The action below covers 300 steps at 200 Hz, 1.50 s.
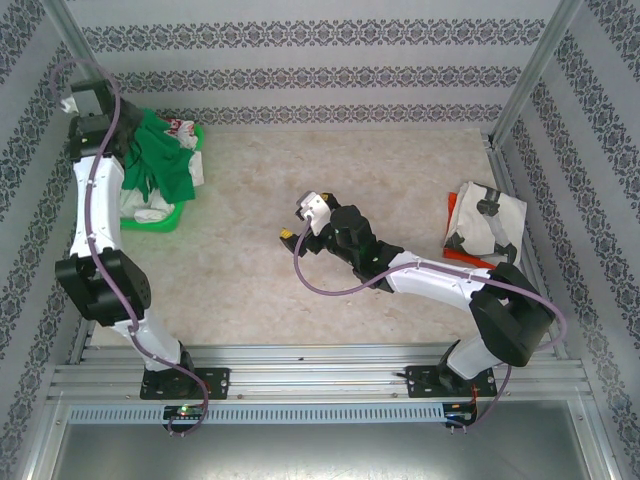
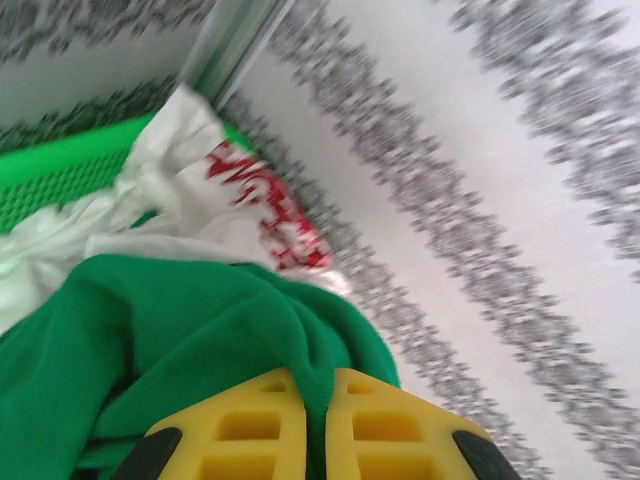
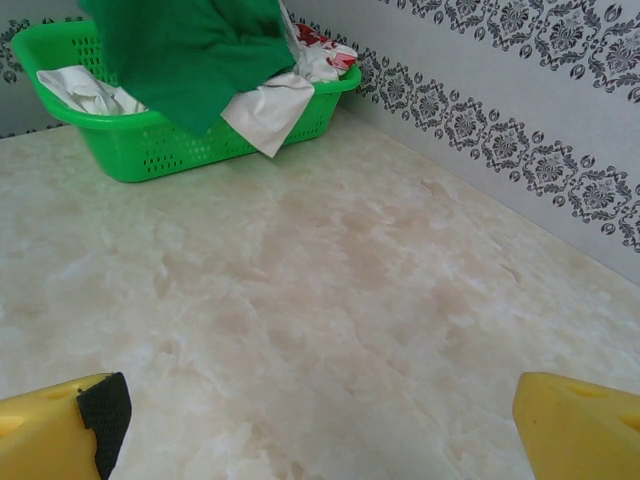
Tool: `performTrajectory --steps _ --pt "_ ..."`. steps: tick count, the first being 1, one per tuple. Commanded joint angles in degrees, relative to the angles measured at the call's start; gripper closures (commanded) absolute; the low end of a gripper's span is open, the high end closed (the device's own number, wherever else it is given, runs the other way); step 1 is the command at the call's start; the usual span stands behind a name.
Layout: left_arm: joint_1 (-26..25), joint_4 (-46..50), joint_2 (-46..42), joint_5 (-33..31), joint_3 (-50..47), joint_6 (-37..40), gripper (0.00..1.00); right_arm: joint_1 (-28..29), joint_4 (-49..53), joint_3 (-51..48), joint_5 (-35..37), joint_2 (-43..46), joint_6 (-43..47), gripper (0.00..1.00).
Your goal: Fold and stack the t-shirts
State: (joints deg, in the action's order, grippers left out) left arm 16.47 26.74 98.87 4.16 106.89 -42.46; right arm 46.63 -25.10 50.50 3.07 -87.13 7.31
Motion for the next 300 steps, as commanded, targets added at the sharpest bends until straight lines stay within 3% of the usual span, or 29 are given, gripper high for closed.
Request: performTrajectory --steps 1,64,133,169,186,227,252,267,289,300 --pt "-2.97 -3.61 -4.28 3.18 4.96 2.13 1.00 -0.27 -2.30 0.85 -0.70 0.42 -1.24 0.02" --pt "-14.68 -5.23 -10.64 3.26 4.29 6.81 1.00 -1.73 -3.62 -1.90 -0.66 2.58 -3.38 0.02" --pt "-26.21 -11.39 -12.54 3.75 -6.02 2.87 1.00 -6.06 -6.00 -5.52 -3.45 6.22 -12.12 0.02" --pt "-26.57 -15.68 -11.14 3.84 -15.83 -0.32 1.00 -6.29 -5.46 -5.94 -3.45 5.61 -12.76 0.02" --pt "-26.17 -16.39 -8.87 1.82 -18.78 1.70 1.00 -6.29 -5.39 -5.94 -3.49 5.17 -12.85 0.02" --pt "-22.44 -13.29 1.98 3.94 -16.00 4.24 1.00 -6.54 -4.95 -5.61 -3.43 4.53 -12.67 0.02" --pt "-20.33 -10.88 10.55 5.72 -9.68 6.67 0.95 -6.89 -4.59 -5.41 -3.33 4.18 -12.67 0.02" --pt "-19.32 -7.05 16.42 5.43 -2.91 8.26 0.83 -7.11 -4.11 -5.24 -3.45 4.03 -12.68 0.02" --pt "-18.83 -1.10 23.03 5.27 7.72 11.23 0.51 -7.59 -3.09 -5.14 -3.64 3.94 -12.43 0.02" --pt "-18.97 -1.14 23.65 5.15 9.34 11.68 0.29 -7.80 -2.63 -5.19 -3.67 3.97 -12.47 0.02"
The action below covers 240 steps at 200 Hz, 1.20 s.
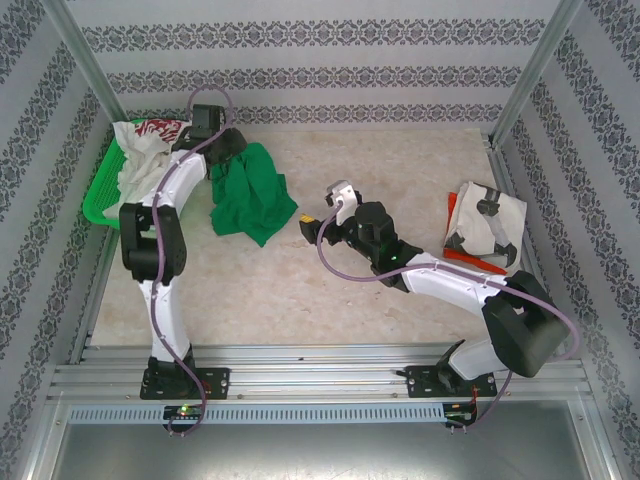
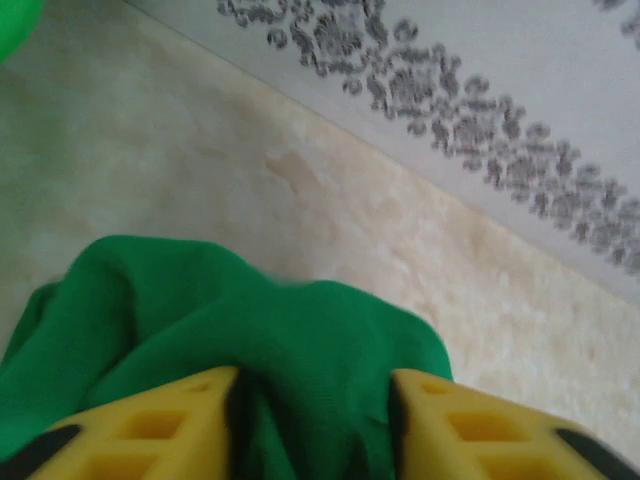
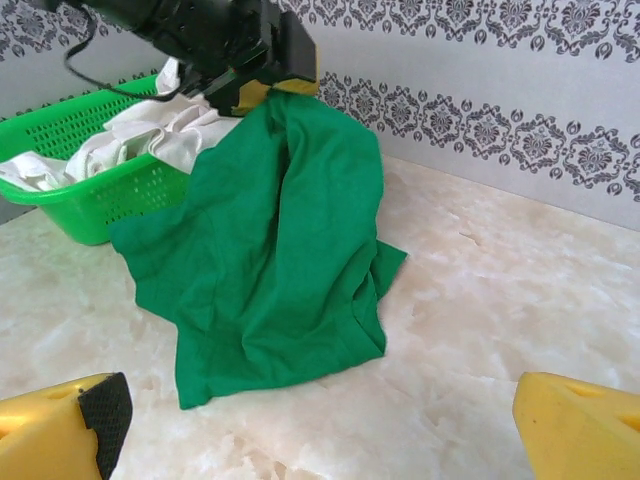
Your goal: Fold and stack the t-shirts
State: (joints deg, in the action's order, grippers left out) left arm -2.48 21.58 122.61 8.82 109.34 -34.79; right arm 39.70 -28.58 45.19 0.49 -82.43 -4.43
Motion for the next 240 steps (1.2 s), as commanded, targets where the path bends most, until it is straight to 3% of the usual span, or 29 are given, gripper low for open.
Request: performTrajectory --steps 1,17,35,54,91,139,173,225,240 --pt "-0.04 3.96 -0.09 0.45 6.92 4.02 0.27 -0.87 0.87 0.10 -1.06 -0.72 -0.75 0.02" --pt "-1.01 4.55 -1.47 -2.35 6.36 4.43 0.00 -1.28 0.89 -0.13 -0.77 -0.88 -1.48 0.02" --pt "-3.24 5.81 -5.16 -8.67 1.91 5.16 0.00 -1.95 1.03 0.37 -0.28 -2.16 -3.24 0.02" --pt "-6.66 1.85 -11.94 -15.19 -9.69 4.28 0.00 -2.52 1.53 1.92 0.30 -3.97 -5.48 0.02" --pt "-14.36 -0.65 -22.83 -24.83 -29.68 -4.25 0.01 -3.15 0.72 5.00 -0.39 -7.22 -7.91 0.02" --pt "-18.09 1.22 -24.20 -22.47 -41.09 -18.94 0.12 -3.52 -0.94 6.33 -2.22 -10.11 -11.10 0.02" --pt "-18.00 0.74 -20.42 -21.42 -42.14 -21.81 0.25 -3.62 -1.12 5.37 -2.05 -9.61 -12.01 0.02" --pt "-17.99 -0.79 -15.08 -19.30 -39.98 -22.34 0.60 -4.24 -0.62 3.64 -0.74 -8.10 -13.56 0.02" --pt "-17.91 -1.44 -14.76 -18.77 -40.29 -21.70 0.75 -4.58 -0.52 3.59 -0.67 -7.79 -13.65 0.02"
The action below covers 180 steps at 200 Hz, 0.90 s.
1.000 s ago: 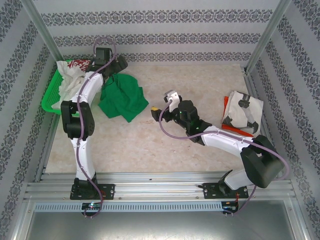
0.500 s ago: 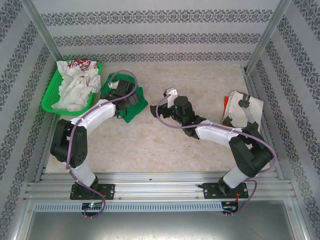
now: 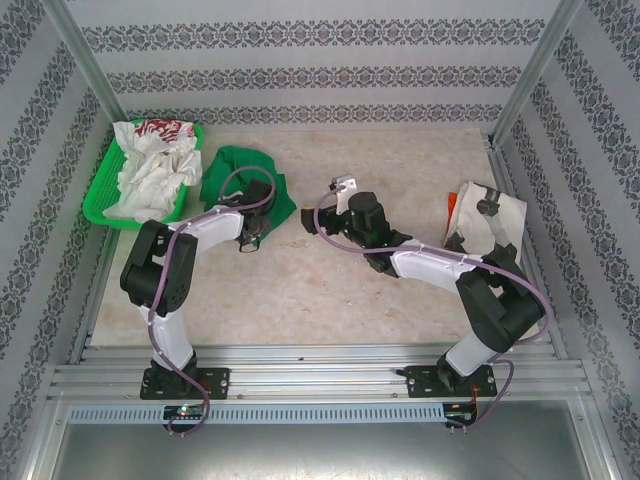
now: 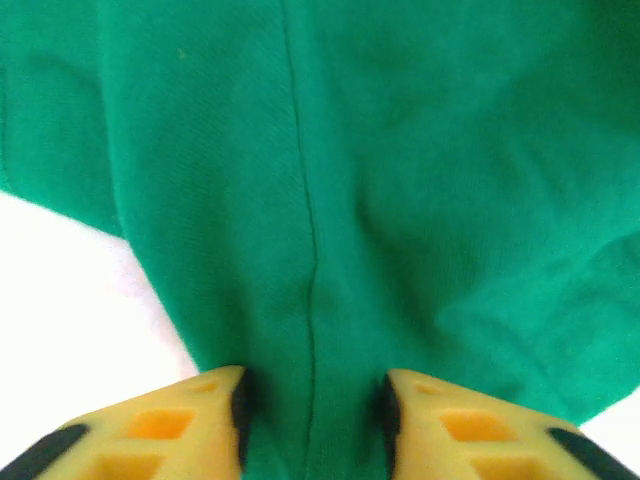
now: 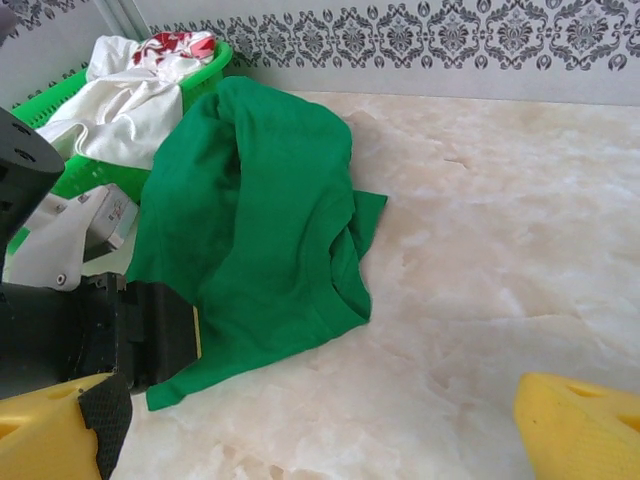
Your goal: Fold and stack the t-shirts
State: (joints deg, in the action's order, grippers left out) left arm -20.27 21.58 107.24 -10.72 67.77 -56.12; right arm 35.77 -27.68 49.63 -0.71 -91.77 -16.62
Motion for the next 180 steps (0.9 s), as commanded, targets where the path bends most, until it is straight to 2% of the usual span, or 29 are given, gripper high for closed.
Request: performTrajectory --steps 1,21,33,60,94,121,147,180 --pt "-0.16 -1.49 0.60 0.83 1.30 -0.25 0.76 -0.63 -1.37 -0.89 0.58 1.57 -1.43 0.02" --pt "-0.14 -3.42 -0.17 2.34 0.02 3.61 0.93 -1.07 -0.74 -0.07 0.50 1.13 -1.42 0.02" --pt "-0.13 -3.18 -1.20 2.96 -0.87 5.92 1.00 -1.35 0.96 1.69 0.12 0.15 -0.81 0.02" --pt "-0.11 -1.68 -5.35 4.19 -5.36 8.17 1.00 -1.40 4.33 7.66 -1.51 -4.49 1.84 0.02" --pt "-0.15 -4.34 -13.55 8.31 -14.80 9.43 1.00 -1.29 4.13 16.27 -5.68 -13.08 0.04 0.02" --pt "-0.06 -8.92 -20.08 11.76 -22.78 11.71 1.00 -1.01 3.34 23.10 -7.17 -20.84 -4.74 0.02" --pt "-0.11 -6.69 -25.16 11.25 -26.76 12.44 1.00 -0.72 4.62 30.17 -7.32 -27.36 -9.36 0.03" --pt "0.02 -4.88 -28.66 10.89 -29.99 12.51 1.00 -1.04 11.62 41.29 -8.94 -36.07 -15.78 0.07"
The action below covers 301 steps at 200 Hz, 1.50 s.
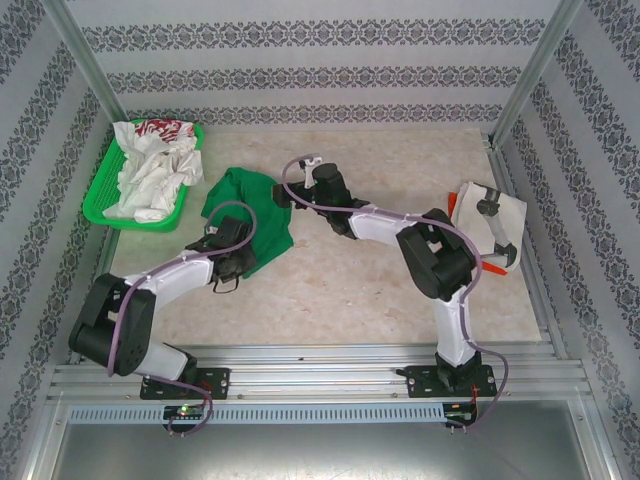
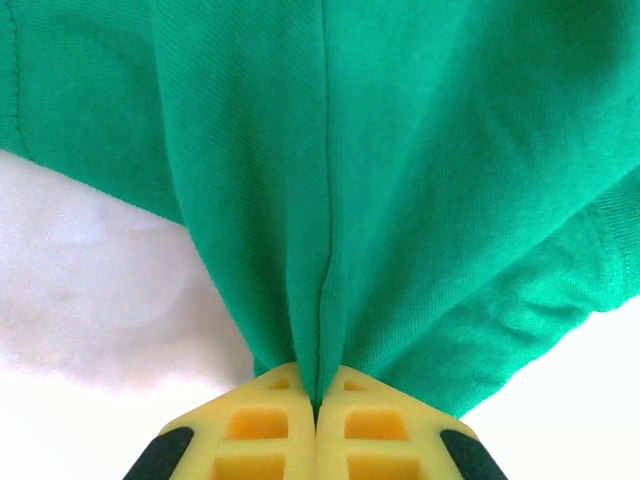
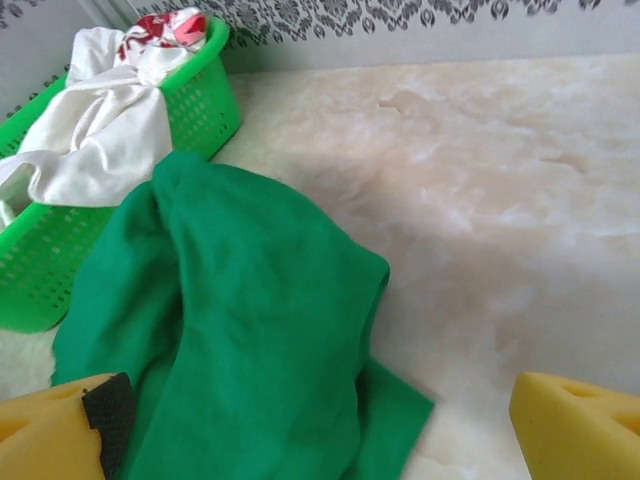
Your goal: Fold and stack the t-shirts
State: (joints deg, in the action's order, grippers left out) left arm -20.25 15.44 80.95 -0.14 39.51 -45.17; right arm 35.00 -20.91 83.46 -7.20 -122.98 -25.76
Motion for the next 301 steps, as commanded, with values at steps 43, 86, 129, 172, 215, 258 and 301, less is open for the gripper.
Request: performTrajectory --steps 43,86,129,172,215,258,301 --pt "0.25 2.25 -5.98 0.03 -3.06 3.59 1.00 0.73 12.75 21.83 -10.68 -15.33 -10.03 0.26" --pt "0.33 5.87 -11.02 -2.97 -2.52 6.39 1.00 0.35 12.30 22.34 -9.89 -14.05 -8.56 0.82" --pt "0.44 11.30 -14.58 -8.66 2.66 11.81 1.00 -2.33 7.67 11.80 -8.03 -0.30 -2.70 1.00" --pt "0.49 12.32 -16.78 -14.92 13.92 24.15 1.00 -3.37 1.02 -4.44 -3.55 19.92 3.00 1.00" --pt "0.93 12.05 -13.88 -13.69 30.37 33.87 1.00 -1.03 -2.80 -15.72 2.54 39.21 10.96 1.00" --pt "1.04 11.01 -8.69 -7.54 43.22 37.88 1.00 3.12 -2.96 -19.43 8.68 51.43 19.29 1.00" --pt "1.01 10.61 -3.45 -4.03 49.14 38.25 1.00 5.15 -2.03 -21.11 9.91 55.73 21.69 1.00"
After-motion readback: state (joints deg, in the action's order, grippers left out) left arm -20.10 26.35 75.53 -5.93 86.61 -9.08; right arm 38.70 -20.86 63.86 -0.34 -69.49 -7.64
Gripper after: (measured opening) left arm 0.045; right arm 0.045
